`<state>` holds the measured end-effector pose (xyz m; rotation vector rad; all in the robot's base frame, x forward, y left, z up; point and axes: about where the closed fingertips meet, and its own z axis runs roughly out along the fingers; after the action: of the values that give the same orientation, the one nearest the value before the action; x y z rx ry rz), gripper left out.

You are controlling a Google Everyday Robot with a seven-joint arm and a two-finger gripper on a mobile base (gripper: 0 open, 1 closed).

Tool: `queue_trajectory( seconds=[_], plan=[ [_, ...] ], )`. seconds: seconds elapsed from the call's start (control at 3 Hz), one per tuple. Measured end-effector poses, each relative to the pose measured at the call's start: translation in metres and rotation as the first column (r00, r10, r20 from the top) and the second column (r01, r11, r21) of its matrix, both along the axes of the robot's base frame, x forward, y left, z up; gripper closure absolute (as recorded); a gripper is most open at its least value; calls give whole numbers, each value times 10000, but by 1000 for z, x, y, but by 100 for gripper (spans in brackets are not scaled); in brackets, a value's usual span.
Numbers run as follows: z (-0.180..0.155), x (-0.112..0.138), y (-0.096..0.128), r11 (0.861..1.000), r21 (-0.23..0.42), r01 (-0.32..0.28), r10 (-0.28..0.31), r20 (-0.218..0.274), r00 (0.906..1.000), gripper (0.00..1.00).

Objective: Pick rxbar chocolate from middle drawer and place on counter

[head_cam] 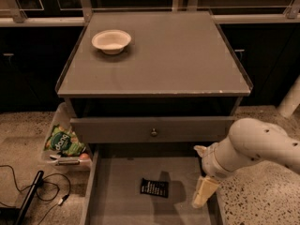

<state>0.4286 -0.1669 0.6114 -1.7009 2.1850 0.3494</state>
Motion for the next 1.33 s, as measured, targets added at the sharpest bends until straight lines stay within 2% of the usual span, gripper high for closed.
queue_trajectory(
  seconds=[0.33, 0.67, 1.0, 1.33],
  plan=[
    [-62, -3, 28, 9979, 563, -311, 322, -183, 9993, 0],
    [-62, -3, 28, 9979, 564, -311, 322, -183, 9993, 0],
    [-74, -5, 35, 9950, 932, -362, 393, -324, 9987, 0],
    [-108, 0, 56, 9837, 1760, -361, 410, -245, 9989, 0]
  ],
)
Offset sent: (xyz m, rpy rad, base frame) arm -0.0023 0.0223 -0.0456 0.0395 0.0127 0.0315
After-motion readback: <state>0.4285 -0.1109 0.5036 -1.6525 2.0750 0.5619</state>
